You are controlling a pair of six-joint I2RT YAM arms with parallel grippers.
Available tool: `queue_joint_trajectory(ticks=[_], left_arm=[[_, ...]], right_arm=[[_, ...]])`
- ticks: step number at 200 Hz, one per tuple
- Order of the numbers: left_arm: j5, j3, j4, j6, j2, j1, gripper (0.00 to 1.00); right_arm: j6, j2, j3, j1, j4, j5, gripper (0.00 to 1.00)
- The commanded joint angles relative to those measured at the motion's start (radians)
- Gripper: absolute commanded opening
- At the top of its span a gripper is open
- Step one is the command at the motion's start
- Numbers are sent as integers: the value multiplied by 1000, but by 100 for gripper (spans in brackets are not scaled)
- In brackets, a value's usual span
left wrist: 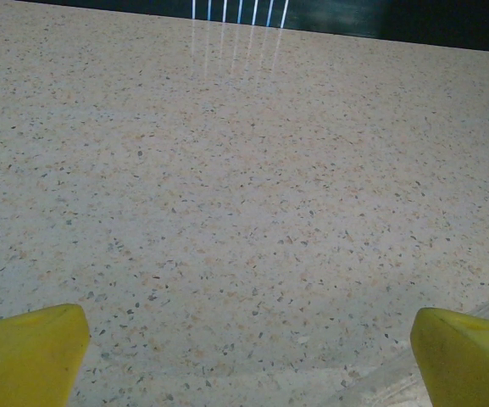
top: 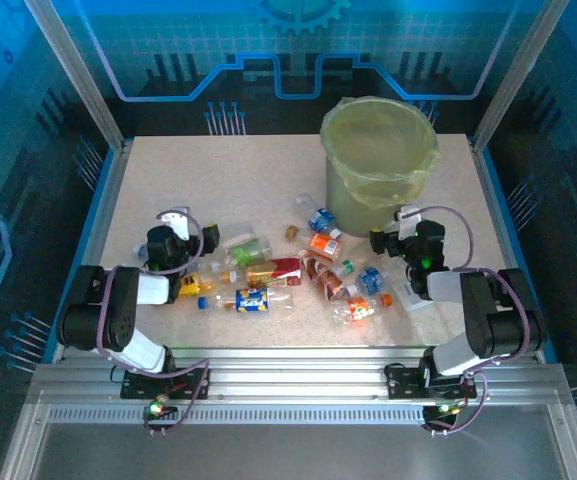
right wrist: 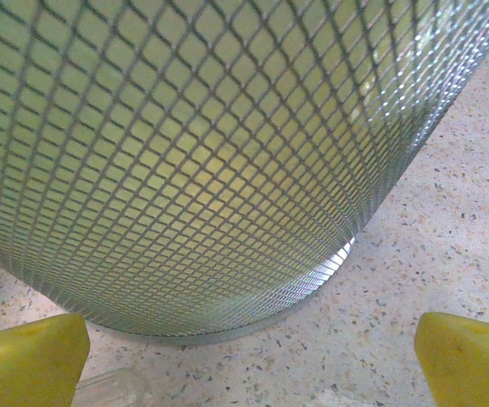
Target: Put the plastic bottles in the bin
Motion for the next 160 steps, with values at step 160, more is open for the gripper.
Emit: queue_joint_trajectory(ticks=[160], left_arm=[[-21,-20,75,10,-16,-5,99]], right_arm=[[30,-27,30,-15,-15,44,100]])
